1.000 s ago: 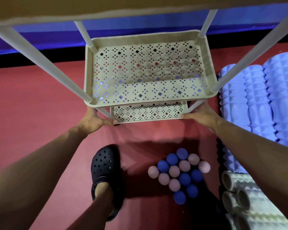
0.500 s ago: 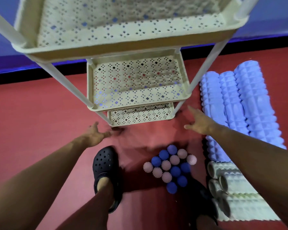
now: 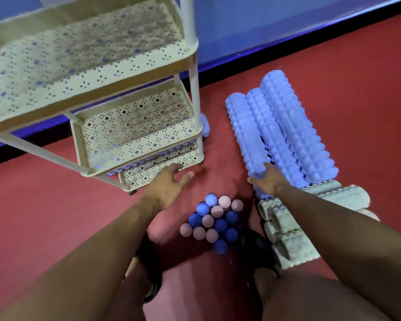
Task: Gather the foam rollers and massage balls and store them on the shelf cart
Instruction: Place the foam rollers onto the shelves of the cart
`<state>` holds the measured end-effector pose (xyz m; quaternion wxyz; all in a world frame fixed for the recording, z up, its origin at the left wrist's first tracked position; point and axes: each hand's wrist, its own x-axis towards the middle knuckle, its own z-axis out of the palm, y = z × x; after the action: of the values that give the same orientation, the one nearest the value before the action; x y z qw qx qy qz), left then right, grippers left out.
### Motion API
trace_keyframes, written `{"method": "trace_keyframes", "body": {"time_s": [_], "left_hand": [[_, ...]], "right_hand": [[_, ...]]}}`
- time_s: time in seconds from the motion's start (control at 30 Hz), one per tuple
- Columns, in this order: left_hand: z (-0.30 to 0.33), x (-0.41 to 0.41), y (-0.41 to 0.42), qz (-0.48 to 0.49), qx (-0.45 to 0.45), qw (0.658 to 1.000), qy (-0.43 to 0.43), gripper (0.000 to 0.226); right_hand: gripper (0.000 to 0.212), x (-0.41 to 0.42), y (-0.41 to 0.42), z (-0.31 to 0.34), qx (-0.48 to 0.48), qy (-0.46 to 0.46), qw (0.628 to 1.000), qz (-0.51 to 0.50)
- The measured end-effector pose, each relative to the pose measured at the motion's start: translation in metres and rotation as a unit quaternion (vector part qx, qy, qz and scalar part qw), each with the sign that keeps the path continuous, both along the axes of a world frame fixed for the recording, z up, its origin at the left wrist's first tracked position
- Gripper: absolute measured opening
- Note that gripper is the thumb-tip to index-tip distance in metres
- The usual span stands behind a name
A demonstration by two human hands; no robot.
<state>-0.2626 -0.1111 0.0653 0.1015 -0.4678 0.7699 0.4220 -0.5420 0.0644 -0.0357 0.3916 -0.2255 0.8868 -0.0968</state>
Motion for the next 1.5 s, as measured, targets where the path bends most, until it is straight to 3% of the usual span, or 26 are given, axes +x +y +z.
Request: {"method": "trace_keyframes", "body": {"time_s": [0.13, 0.23, 0.43, 0.57, 0.67, 0.73, 0.83, 0.87, 0.93, 1.03, 1.1, 1.23, 1.27, 1.37, 1.5], "left_hand": [[-0.028, -0.020, 0.012, -0.072, -0.005, 0.997, -0.030, 0.073], [-0.044, -0.031, 0.009, -0.097, -0.017, 0.994, -0.044, 0.070], [-0.077, -0.032, 0.009, -0.099, 0.017, 0.991, -0.084, 0.092], [-0.087, -0.026, 0.010, -0.090, 0.030, 0.991, -0.098, 0.102], [-0.089, -0.022, 0.007, -0.084, 0.038, 0.991, -0.102, 0.096], [-0.081, -0.022, 0.004, -0.087, 0.034, 0.991, -0.097, 0.086], [-0.056, -0.025, -0.003, -0.064, 0.023, 0.994, -0.083, 0.080], [-0.045, -0.025, -0.005, -0.056, 0.018, 0.995, -0.075, 0.077], [-0.013, -0.025, -0.004, -0.031, 0.006, 0.998, -0.048, 0.070], [0.044, -0.020, 0.012, 0.026, 0.009, 0.999, 0.032, 0.060], [0.083, -0.010, 0.030, 0.079, 0.026, 0.993, 0.082, 0.060], [0.139, 0.021, 0.076, 0.198, 0.044, 0.955, 0.217, 0.067], [0.150, 0.028, 0.087, 0.216, 0.048, 0.945, 0.243, 0.067], [0.174, 0.047, 0.114, 0.261, 0.072, 0.912, 0.307, 0.074], [0.192, 0.065, 0.127, 0.310, 0.125, 0.864, 0.376, 0.077]], "right_hand": [[0.114, 0.004, 0.009, -0.027, 0.019, 0.004, 0.999, -0.044], [0.116, 0.010, 0.009, -0.039, 0.032, 0.076, 0.995, -0.051], [0.109, 0.003, 0.000, -0.058, 0.073, 0.176, 0.978, -0.089], [0.120, 0.011, -0.007, -0.063, 0.096, 0.151, 0.980, -0.085], [0.130, 0.015, -0.009, -0.069, 0.074, 0.128, 0.981, -0.127], [0.119, 0.013, -0.012, -0.062, 0.058, 0.073, 0.983, -0.155], [0.038, 0.014, -0.019, -0.040, -0.026, -0.051, 0.979, -0.198], [0.034, 0.018, -0.024, -0.026, -0.058, -0.090, 0.971, -0.213], [0.047, 0.027, -0.029, 0.000, -0.103, -0.155, 0.949, -0.253], [0.042, 0.044, -0.029, 0.056, -0.162, -0.204, 0.922, -0.287], [0.051, 0.058, -0.021, 0.099, -0.196, -0.261, 0.895, -0.306], [0.086, 0.087, -0.011, 0.196, -0.280, -0.409, 0.814, -0.303], [0.087, 0.094, -0.009, 0.221, -0.292, -0.442, 0.790, -0.308], [0.040, 0.117, -0.003, 0.288, -0.316, -0.496, 0.757, -0.285], [0.028, 0.151, 0.002, 0.331, -0.341, -0.518, 0.753, -0.220]]}}
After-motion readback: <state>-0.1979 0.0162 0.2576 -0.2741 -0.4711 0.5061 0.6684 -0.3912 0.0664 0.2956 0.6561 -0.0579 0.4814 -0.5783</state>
